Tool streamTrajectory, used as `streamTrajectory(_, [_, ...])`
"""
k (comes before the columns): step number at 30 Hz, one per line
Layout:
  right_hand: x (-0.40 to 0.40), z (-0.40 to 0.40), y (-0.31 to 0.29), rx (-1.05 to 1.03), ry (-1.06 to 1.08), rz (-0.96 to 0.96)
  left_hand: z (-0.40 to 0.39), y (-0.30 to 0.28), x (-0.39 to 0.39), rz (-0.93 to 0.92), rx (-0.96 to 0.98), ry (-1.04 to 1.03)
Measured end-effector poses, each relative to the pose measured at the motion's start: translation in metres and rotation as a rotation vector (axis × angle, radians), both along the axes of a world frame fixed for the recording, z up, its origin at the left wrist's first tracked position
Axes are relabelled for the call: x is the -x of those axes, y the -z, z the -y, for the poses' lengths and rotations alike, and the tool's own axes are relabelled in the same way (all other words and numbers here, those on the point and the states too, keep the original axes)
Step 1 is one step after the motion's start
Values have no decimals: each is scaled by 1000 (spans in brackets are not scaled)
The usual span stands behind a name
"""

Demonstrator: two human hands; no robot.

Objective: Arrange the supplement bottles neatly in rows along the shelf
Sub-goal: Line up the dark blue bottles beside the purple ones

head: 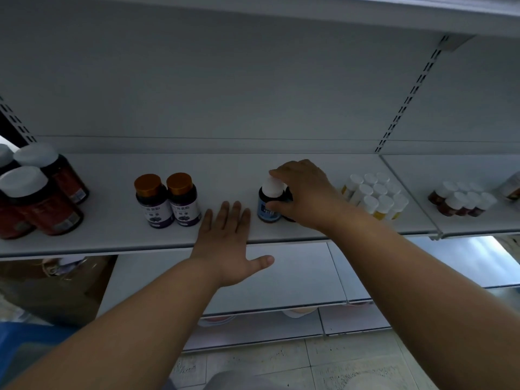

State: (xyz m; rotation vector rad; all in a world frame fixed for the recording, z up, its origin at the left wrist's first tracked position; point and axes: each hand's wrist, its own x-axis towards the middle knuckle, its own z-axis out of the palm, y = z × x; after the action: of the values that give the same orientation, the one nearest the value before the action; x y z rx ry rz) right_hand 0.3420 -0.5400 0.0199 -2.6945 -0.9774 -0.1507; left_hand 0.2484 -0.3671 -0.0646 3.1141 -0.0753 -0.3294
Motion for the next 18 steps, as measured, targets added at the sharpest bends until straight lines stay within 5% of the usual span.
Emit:
streamTrajectory(5, [4,19,18,-310,189,-36,0,0,-1,0,1,1])
streamTrajectory(10, [6,24,28,-464,315,-302,-1,1,0,3,-6,3])
streamTrajectory(14, [19,34,15,-678,383,-268,-1,1,-1,2,-7,4])
streamTrajectory(18, [47,39,-8,-1285,323,-767,0,3,-2,13,-1,-5])
